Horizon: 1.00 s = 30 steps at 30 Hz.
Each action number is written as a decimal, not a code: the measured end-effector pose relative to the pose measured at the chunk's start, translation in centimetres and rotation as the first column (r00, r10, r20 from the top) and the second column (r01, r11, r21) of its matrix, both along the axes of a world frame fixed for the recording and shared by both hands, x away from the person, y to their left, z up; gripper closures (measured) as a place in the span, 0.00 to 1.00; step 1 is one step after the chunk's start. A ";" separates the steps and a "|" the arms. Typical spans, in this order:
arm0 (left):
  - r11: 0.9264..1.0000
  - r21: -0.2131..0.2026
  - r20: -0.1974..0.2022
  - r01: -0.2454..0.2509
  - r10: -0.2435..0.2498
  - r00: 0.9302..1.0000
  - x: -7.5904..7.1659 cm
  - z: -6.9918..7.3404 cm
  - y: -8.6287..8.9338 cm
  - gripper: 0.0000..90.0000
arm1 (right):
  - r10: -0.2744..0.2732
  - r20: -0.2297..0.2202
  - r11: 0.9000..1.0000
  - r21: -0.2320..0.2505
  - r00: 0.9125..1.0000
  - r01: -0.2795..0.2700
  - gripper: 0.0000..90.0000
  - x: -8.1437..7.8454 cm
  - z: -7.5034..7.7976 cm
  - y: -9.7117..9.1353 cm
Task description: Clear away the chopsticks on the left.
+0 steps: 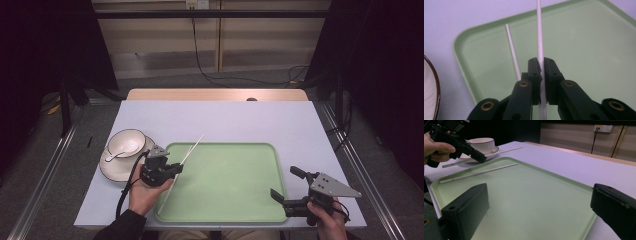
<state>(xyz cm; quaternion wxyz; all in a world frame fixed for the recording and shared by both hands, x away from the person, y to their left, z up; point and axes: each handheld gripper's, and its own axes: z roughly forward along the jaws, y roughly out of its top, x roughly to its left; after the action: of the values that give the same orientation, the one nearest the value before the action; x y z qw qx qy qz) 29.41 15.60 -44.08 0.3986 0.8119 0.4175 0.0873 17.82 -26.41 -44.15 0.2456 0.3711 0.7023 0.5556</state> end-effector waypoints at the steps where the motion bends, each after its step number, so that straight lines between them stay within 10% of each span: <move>1: 1.000 -0.002 -0.005 0.001 -0.001 1.000 -0.1 -0.1 -0.1 0.94 | 0.001 0.000 1.000 0.000 1.000 -0.001 0.02 0.0 0.0 0.0; 30: 0.998 0.042 -0.109 -0.040 0.044 0.993 -0.5 -2.4 -1.9 0.94 | 0.010 0.000 1.000 0.001 1.000 -0.010 0.02 0.0 0.0 0.0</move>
<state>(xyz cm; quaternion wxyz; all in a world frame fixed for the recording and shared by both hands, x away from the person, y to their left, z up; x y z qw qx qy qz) 28.94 13.73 -46.51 0.3572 0.8142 0.4540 0.0592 17.81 -26.41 -44.11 0.2427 0.3677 0.7039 0.5572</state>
